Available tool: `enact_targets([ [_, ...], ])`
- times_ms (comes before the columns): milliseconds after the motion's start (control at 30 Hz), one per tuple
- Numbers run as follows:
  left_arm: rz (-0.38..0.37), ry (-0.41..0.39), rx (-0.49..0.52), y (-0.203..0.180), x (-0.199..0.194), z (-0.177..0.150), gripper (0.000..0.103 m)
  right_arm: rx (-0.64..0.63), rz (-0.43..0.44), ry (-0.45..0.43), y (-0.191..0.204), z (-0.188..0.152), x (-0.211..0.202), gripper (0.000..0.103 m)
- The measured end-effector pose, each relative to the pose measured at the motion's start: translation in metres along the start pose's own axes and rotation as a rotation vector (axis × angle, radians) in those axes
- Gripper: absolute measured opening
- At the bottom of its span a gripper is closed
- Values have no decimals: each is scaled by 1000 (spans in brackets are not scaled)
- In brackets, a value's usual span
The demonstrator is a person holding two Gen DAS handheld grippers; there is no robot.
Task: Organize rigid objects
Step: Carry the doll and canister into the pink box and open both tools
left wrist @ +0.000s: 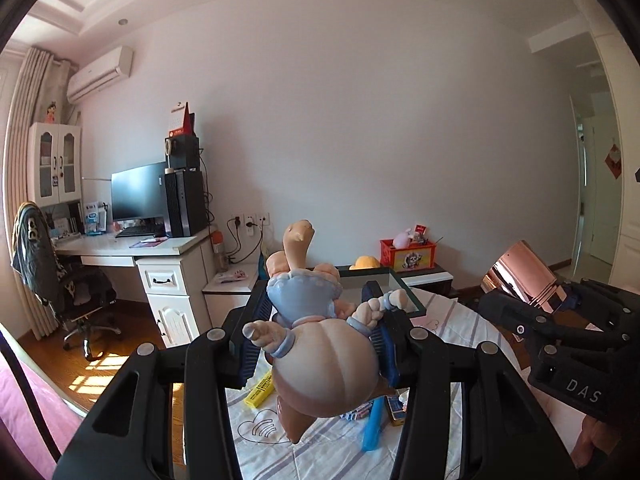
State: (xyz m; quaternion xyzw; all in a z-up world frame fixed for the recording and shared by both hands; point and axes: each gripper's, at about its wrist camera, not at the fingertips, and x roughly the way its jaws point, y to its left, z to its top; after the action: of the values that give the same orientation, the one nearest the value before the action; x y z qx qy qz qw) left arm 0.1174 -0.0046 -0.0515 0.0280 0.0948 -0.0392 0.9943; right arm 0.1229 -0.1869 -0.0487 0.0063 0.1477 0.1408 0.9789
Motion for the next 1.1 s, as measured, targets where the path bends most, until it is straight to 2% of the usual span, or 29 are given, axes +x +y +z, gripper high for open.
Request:
enact_targets([
  [267,3,12,11,-1,16,5,48,-9,-8,-10,-3,8,2,48],
  [433,-77,77,5,-1,56,11,48,-16,-2,13,-12,12,23,48],
  [600,-94,140,44,4,130,23,48,-29,-18,62,-32,29,69,48],
  [767,-90,238,83,3,223,28,48,-28,-17,140,-60,47,140,48],
  [967,-196,439,35,2,344,15,48,-10,2,289,-86,52,254,48],
  [1100,-176,566,59,-5,409,-5,48,13,47,412,-95,42,325,48],
])
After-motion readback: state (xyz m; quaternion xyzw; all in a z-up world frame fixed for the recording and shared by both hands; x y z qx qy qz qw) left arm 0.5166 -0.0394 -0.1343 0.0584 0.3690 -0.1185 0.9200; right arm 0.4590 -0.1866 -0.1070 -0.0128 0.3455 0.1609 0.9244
